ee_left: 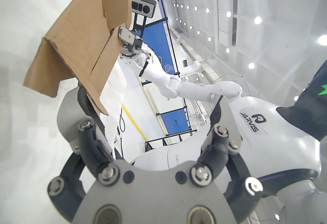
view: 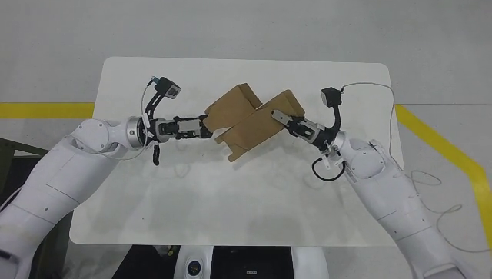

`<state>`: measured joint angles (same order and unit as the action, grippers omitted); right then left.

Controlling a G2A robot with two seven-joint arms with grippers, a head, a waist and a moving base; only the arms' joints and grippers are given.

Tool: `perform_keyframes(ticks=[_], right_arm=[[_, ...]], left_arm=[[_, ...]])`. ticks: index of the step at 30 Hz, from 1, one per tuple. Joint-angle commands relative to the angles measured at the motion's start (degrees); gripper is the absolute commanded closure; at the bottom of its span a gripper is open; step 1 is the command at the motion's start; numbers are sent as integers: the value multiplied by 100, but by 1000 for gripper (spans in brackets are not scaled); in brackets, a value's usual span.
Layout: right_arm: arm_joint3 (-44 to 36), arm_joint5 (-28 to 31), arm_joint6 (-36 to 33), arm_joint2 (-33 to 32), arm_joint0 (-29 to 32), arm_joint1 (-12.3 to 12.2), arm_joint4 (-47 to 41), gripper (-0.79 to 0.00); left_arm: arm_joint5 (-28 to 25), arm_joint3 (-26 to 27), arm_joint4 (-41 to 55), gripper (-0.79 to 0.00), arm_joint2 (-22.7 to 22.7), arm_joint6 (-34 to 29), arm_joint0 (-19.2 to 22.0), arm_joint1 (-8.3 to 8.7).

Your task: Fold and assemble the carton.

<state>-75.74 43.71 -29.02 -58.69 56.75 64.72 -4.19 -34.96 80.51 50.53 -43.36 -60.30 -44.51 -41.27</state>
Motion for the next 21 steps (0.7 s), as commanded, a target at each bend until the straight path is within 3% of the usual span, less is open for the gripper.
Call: perform_keyframes(ticks=[1,10,16,19,21], right_arm=[[4,8,-10,5,-3,7,-9,0],[-11,52,-100,-7,-11,32,-10,0],[-59,45,-144,40,-27,63,-25,0],[-45,53,-167,53,-46,76,-28,0],[-32,65,-182,55,-55,84,-35,0]], left_arm=[[32,-11,-28,-785,-17,8,-19,-26],[152,-144,-391,-770,-101,226,-80,-168],[277,-221,-534,-554,-177,322,-114,-249],[341,-272,-634,-409,-212,349,-125,-287],[393,-310,-728,-366,-228,384,-135,-311]])
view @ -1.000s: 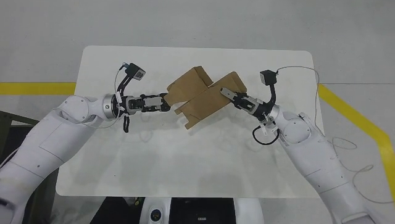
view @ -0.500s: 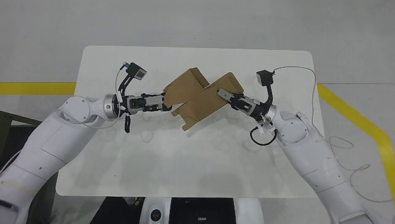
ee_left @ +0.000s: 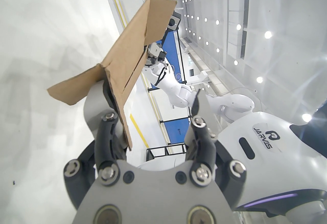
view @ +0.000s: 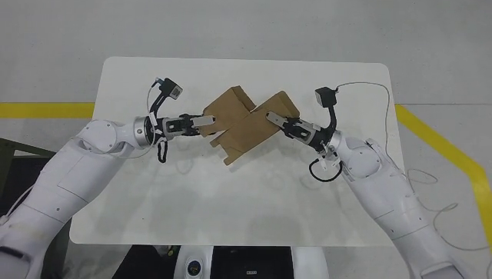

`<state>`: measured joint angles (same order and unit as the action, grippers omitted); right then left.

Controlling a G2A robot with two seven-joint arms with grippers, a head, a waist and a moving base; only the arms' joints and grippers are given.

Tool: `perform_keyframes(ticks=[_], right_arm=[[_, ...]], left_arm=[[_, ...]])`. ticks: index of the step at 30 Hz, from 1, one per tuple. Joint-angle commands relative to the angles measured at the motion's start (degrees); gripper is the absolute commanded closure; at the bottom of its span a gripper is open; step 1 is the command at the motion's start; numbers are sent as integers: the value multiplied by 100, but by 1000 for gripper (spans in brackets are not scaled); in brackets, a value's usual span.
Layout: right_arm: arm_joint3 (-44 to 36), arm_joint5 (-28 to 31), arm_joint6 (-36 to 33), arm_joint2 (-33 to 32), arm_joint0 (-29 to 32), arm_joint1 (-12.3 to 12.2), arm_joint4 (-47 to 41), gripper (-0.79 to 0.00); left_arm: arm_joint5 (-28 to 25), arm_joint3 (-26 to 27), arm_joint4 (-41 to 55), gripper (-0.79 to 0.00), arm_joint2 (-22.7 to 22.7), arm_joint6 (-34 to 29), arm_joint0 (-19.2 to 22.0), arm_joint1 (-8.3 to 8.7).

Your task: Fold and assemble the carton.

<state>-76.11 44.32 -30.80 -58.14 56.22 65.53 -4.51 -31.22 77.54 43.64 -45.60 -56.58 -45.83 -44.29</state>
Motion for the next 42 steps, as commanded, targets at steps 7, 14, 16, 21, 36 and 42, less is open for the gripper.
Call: perform_keyframes(ticks=[7,14,16,21,36,42], right_arm=[[25,23,-51,-13,-14,19,-7,0],[14,13,-86,-36,-5,31,17,0],[16,4,-98,-46,7,32,15,-185],[44,-21,-236,-158,68,2,-24,-785],[-408,-201,-2148,-559,75,-227,-1030,-785],[-384,-57,-2741,-158,-265,-152,-1632,-785]], left_arm=[[184,-126,-294,-268,-83,90,-36,-85],[307,-177,-421,0,-171,107,-74,-157],[321,-187,-436,0,-207,87,-83,-174],[365,-221,-474,0,-336,-74,-63,-199],[-95,-641,-1038,0,-723,-1554,305,-192],[-52,-475,-1292,0,-640,-1597,440,-223]])
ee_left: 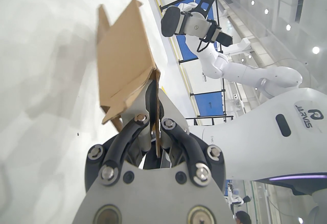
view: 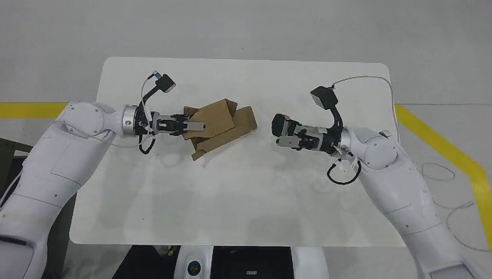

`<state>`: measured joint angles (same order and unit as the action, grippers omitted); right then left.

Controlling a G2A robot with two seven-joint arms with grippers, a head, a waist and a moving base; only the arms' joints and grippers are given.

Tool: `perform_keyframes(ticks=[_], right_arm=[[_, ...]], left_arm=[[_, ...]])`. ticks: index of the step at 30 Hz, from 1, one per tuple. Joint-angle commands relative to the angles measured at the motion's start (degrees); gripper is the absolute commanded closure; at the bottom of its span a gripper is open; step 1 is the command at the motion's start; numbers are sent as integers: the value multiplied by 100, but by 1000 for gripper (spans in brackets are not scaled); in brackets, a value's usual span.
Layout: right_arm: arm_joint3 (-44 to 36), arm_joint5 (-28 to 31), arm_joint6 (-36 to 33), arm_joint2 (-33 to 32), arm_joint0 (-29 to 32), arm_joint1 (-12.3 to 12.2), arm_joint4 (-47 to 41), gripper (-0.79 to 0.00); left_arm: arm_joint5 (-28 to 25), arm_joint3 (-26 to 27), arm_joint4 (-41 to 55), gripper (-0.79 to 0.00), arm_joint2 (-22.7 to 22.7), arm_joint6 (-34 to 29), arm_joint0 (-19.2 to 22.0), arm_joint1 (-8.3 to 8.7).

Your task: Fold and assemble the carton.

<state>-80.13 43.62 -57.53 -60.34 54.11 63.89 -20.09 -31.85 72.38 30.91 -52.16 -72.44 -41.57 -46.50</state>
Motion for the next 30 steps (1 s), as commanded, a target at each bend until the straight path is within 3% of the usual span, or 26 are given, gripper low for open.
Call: perform_keyframes(ticks=[1,14,30], right_arm=[[67,42,-133,142,-122,34,-164,-785],[581,229,-85,1114,-820,260,-336,-785],[931,338,23,1646,-1144,236,-494,-770]], left_arm=[[16,81,-47,0,36,-16,27,-3],[59,577,-10,0,232,-59,22,56],[59,942,47,0,429,-60,3,230]])
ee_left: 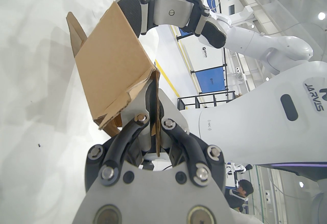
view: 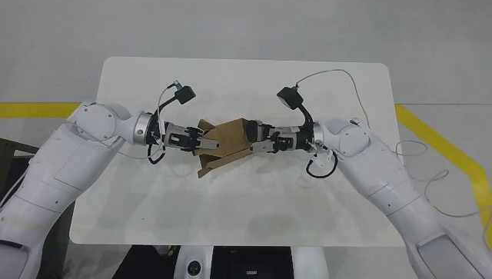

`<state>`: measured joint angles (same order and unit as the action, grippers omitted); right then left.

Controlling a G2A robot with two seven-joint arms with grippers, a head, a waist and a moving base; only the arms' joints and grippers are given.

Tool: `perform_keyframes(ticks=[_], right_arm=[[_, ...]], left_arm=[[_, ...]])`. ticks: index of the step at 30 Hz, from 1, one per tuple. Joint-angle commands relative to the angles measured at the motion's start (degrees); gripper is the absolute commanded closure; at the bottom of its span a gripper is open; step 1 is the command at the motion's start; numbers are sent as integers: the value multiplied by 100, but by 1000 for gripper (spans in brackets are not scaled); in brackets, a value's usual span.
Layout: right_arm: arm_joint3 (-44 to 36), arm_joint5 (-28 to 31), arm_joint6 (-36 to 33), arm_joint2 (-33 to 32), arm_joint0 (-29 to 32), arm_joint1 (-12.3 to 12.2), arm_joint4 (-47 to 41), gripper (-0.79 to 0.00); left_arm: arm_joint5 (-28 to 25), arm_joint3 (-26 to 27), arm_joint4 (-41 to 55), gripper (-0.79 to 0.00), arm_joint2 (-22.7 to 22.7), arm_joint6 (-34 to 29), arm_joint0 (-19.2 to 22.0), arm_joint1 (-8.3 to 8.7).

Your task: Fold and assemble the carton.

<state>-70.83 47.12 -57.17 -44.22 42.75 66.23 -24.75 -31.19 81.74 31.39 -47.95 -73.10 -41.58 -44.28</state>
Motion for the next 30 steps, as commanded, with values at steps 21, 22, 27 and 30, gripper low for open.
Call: perform_keyframes(ticks=[21,22,27,30], right_arm=[[224,-63,-63,672,-337,5,-587,-305],[219,-76,-76,696,-343,0,-604,-299],[213,-114,-114,805,-406,-15,-683,-283],[243,-121,-121,902,-479,1,-661,-252]], left_arm=[[-139,81,-3,0,327,139,106,193],[-146,89,1,0,346,146,112,201],[-182,134,24,0,438,182,165,237],[-205,188,52,0,500,205,202,254]])
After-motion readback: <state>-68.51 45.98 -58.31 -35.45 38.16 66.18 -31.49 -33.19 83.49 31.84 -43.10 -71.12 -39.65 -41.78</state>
